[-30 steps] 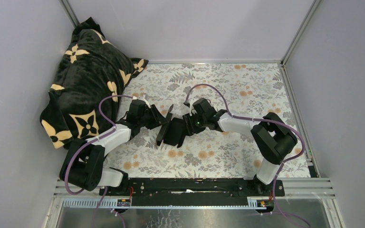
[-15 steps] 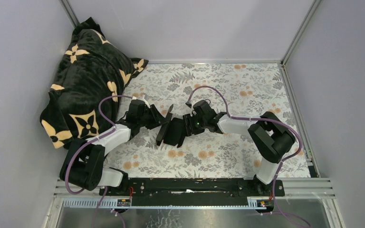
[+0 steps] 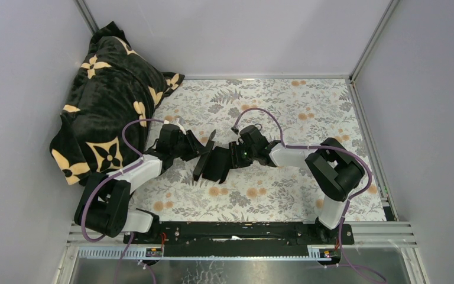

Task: Fold the paper box
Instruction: Fold the paper box at the center of the board.

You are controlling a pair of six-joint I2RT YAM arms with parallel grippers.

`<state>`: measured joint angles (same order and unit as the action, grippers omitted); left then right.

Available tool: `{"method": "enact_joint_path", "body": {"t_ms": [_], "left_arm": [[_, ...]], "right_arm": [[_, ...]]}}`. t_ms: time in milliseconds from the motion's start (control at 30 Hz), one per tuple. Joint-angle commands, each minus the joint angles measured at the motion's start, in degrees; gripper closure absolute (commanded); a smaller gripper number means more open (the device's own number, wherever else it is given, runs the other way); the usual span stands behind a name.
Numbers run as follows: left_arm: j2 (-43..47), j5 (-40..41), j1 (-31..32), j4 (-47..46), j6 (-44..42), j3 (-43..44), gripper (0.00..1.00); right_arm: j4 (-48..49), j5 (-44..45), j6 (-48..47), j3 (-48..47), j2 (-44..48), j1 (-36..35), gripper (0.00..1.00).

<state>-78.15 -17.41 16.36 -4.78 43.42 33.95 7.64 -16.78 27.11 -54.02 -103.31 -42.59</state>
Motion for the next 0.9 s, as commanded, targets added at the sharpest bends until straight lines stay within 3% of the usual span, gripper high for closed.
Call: {"method": "enact_joint_path", "body": {"t_ms": [0,867], "left_arm": [[-0.78,0.33,-0.47,0.46,-0.35,-1.10,0.57],[-0.78,-0.91,-0.54,-0.35,-0.05,-1.14,0.58]], "right_arm": [[2.01,-0.54,1.34,-0.74,-0.59,0.05,0.61],[-1.76,2.27,2.29,-1.66,2.70,0.02,0.76]]}}
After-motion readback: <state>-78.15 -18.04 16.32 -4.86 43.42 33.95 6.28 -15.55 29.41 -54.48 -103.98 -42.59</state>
